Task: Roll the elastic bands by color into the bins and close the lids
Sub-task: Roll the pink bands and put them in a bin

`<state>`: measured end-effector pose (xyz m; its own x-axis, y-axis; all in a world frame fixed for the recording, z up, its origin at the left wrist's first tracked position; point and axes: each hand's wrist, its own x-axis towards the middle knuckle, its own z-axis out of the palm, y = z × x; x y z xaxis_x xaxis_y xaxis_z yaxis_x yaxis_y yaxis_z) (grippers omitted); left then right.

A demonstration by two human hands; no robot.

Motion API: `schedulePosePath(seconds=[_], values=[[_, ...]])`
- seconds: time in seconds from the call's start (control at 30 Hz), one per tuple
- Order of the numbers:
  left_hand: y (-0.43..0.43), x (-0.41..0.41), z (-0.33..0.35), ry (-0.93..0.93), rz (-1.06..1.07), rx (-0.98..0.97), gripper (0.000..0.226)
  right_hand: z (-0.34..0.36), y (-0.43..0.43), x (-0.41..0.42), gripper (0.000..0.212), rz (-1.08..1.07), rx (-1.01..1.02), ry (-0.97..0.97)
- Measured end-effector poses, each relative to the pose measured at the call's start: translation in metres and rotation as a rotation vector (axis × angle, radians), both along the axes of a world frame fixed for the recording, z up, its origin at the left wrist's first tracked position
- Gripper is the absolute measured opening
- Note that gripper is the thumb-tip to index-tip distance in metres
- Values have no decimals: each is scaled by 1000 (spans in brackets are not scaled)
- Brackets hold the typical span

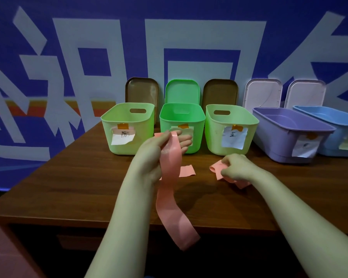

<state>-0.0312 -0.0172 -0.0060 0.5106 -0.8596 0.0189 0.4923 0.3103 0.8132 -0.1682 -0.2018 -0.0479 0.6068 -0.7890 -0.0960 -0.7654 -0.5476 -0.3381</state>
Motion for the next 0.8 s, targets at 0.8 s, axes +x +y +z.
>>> schedulePosePath(seconds=[0.8], values=[[16, 13, 35, -287, 400, 38, 32, 93, 65, 16, 5, 340, 33, -1052]])
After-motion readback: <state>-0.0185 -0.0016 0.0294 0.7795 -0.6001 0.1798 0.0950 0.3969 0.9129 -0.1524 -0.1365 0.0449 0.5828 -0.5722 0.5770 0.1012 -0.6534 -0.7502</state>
